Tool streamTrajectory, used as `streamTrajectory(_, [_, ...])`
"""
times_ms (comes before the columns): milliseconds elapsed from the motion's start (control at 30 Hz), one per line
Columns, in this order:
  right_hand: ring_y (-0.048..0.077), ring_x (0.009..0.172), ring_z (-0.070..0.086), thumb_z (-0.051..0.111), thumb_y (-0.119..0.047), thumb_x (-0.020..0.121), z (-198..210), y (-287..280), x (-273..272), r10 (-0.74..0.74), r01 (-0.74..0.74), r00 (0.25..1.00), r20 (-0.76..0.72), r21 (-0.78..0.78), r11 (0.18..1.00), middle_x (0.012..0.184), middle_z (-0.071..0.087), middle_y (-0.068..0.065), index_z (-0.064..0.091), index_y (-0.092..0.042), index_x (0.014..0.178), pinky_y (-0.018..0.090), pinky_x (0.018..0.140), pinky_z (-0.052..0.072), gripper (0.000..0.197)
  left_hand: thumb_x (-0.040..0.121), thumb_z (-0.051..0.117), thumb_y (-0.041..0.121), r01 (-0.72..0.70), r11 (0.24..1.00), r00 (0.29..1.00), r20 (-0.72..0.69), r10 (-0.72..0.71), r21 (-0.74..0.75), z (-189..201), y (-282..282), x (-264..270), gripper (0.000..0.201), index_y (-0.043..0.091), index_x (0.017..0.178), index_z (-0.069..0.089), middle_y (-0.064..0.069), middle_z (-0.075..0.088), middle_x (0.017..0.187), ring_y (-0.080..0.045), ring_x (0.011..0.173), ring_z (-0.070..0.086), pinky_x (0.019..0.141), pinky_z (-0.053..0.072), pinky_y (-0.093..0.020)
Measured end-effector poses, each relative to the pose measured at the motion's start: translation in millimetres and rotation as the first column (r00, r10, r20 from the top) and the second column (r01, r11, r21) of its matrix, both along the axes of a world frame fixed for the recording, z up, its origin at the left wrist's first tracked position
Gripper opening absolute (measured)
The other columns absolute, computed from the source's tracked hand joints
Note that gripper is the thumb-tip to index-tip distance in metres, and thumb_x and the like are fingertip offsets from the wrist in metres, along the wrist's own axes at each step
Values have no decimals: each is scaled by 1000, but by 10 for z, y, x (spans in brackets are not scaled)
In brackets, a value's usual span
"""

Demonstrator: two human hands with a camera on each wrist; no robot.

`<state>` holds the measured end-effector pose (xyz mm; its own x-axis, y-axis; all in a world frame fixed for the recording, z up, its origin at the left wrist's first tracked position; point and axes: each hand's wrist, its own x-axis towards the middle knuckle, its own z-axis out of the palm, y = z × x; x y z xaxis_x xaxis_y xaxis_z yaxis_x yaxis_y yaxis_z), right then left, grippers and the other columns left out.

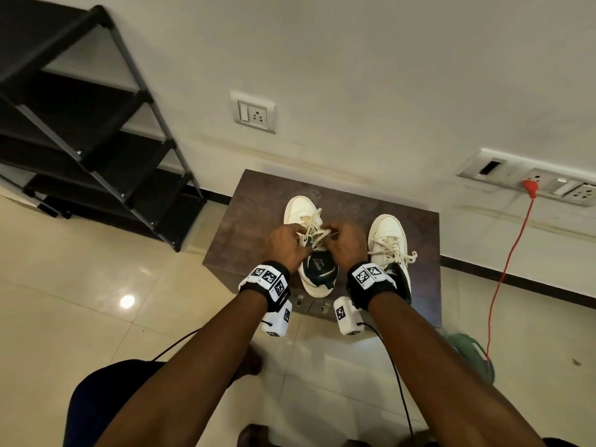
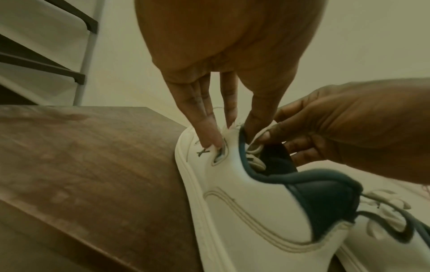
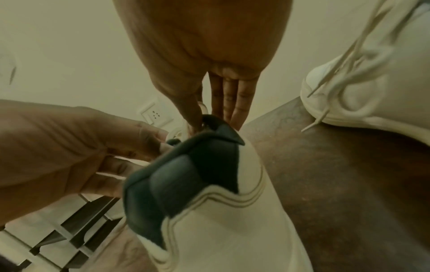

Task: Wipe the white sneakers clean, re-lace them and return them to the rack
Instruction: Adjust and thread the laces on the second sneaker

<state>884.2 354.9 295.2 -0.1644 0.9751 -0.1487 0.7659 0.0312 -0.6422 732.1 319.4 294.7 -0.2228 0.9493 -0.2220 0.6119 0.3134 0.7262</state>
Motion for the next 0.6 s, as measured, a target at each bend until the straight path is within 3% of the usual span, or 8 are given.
streamTrajectory(133, [25,83,71,68,-23,93,-71,-203,60,-57,62,994,-90,59,996,94,78,10,79,-15,107,40,78,57,19,72,85,18,23,1000,1000,9,-23,6,-51,-114,-15,35,21,105,75,0,72,89,-19,86,68,76,54,-27])
streamTrajectory(200, [25,73,69,66,-36,95,-138,-356,97,-105,123,983,-148,117,985,81,76,8,80,-17,96,40,68,55,24,70,83,21,34,999,999,6,-34,3,-114,-208,-4,34,28,102,74,5,72,87,-18,83,69,75,56,-30])
streamTrajectory(300, [15,57,57,60,-38,100,-204,-473,133,-175,213,948,-265,120,970,61,65,-1,71,-15,73,41,58,50,37,70,79,24,40,999,999,19,-40,11,-173,-292,18,26,36,92,71,12,71,88,-14,81,68,74,59,-38])
streamTrajectory(367, [13,59,60,56,-49,98,-219,-468,148,-253,277,893,-371,11,961,61,64,-3,67,-14,70,42,61,53,46,71,82,21,33,999,997,64,-34,18,-199,-284,21,22,35,80,67,13,71,87,-13,80,68,74,59,-41])
streamTrajectory(467, [25,72,73,52,-70,90,-113,-415,181,-337,298,798,-499,-159,941,75,75,5,74,-18,82,47,68,60,57,75,83,27,19,1000,994,104,-20,10,-197,-238,32,17,28,73,67,12,71,82,-13,79,67,76,58,-42])
streamTrajectory(600, [29,63,73,53,-43,102,133,-274,294,-391,315,742,-544,-232,920,75,74,14,70,-15,83,35,53,58,38,73,86,31,39,999,997,69,-39,-3,-160,-197,51,27,30,73,59,4,70,90,-19,83,65,73,55,-35])
